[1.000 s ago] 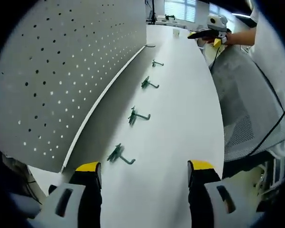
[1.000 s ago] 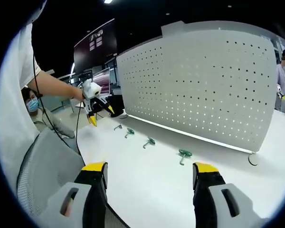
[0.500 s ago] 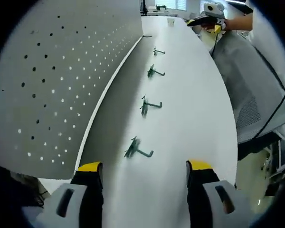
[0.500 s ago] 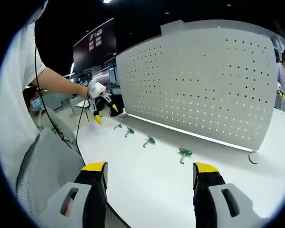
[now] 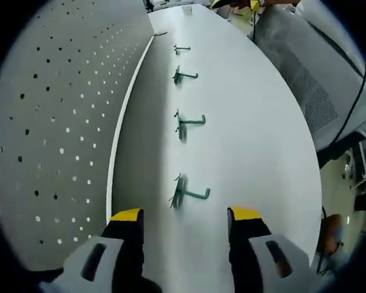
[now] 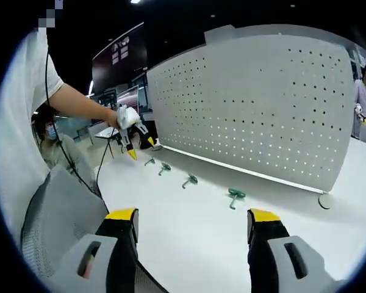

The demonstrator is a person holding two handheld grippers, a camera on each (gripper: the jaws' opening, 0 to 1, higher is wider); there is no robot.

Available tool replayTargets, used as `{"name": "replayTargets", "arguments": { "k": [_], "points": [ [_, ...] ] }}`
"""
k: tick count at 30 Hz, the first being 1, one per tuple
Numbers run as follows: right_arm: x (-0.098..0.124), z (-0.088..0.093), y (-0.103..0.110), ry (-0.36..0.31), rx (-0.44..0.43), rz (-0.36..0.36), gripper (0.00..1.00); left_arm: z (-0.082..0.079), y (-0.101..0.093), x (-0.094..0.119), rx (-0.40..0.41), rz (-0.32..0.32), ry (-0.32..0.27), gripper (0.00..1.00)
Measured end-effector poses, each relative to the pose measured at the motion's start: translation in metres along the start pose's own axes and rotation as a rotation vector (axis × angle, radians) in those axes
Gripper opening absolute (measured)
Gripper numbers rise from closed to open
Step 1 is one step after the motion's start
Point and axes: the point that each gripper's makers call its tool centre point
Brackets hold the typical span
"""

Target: Insert the hook assembly into the mounting plate slot until the hook locks in place.

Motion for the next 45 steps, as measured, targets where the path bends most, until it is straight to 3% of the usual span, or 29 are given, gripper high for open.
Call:
{"name": "replayTargets", "arguments": {
  "k": [2, 10, 14, 32, 45],
  "points": [
    [0.000, 0.001, -0.001, 0.003, -0.002, 0.000, 0.71, -0.003, 0.001, -0.002, -0.041, -0.007, -0.003, 0.54],
    [0.000, 0.002, -0.002, 0.003, -0.009, 0.003, 0.70, -0.002, 0.002, -0.013, -0.051, 0.027, 0.007, 0.46],
    [0.001, 0.003, -0.005, 0.007, -0.009, 0.016, 0.70, -0.003, 0.001, -0.017, -0.044, 0.058, 0.008, 0.36],
    [0.001, 0.007, -0.007, 0.028, -0.006, 0.024, 0.68, 0.005, -0.006, -0.027, -0.054, 0.114, 0.056, 0.25],
    [0.001, 0.007, -0.008, 0.024, -0.006, 0.026, 0.68, 0.002, -0.002, -0.030, 0.062, 0.112, 0.068, 0.16]
  ]
}}
Point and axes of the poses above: the point that each gripper's makers call its tool centre point, and the gripper's own axes: x roughly backward along the fingers, y roughly to its left, z roughly out of its underside, and after that the axes turned 11 degrees about -z, right-handed
